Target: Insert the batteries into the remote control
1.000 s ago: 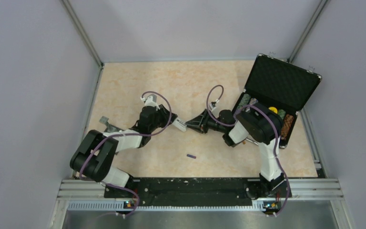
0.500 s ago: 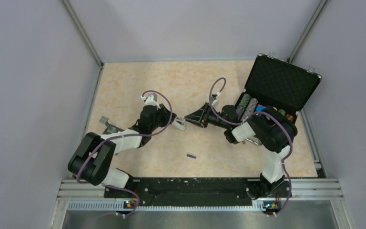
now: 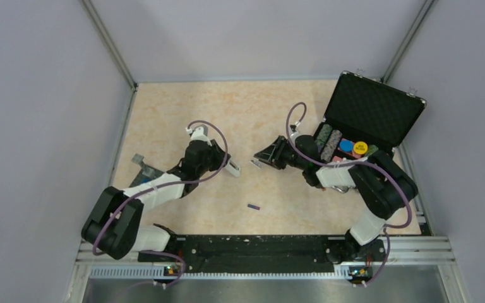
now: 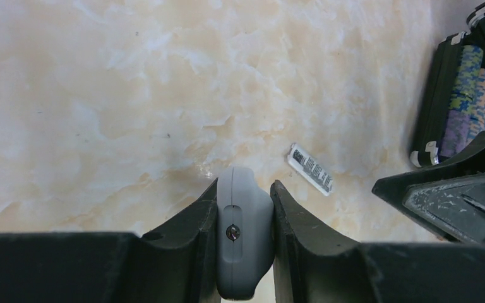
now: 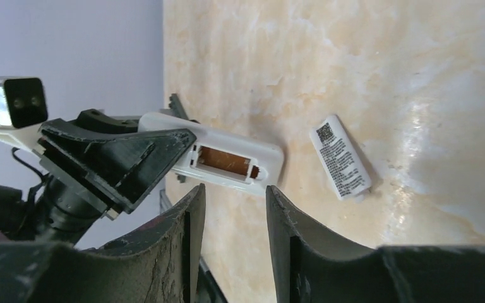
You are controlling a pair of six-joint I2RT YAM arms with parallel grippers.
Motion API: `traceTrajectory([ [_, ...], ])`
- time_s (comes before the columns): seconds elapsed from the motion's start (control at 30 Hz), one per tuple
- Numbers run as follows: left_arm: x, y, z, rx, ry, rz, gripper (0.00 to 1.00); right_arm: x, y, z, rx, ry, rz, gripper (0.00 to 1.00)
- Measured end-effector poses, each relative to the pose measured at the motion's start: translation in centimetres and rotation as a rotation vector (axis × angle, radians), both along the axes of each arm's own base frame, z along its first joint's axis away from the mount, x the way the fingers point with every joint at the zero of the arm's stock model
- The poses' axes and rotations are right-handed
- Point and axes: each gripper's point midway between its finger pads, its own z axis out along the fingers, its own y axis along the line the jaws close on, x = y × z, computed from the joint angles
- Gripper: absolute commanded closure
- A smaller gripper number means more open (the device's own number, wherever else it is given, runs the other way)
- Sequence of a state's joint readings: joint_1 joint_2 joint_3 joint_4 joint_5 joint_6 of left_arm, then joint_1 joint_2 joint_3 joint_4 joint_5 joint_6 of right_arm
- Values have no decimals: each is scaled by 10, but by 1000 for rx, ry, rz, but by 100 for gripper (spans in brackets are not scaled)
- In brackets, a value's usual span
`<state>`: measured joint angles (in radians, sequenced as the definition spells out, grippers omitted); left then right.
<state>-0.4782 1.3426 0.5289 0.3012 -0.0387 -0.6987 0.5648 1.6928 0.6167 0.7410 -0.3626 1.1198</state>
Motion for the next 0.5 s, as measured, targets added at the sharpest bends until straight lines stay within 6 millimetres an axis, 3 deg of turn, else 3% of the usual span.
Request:
traceTrajectory([
  [0.27, -11, -1, 6, 86, -30, -123, 100, 0, -11, -11, -265, -85, 105, 55],
  [0.5, -35, -14, 10, 135, -11, -352, 100, -33, -23, 15, -386, -283, 334, 38],
])
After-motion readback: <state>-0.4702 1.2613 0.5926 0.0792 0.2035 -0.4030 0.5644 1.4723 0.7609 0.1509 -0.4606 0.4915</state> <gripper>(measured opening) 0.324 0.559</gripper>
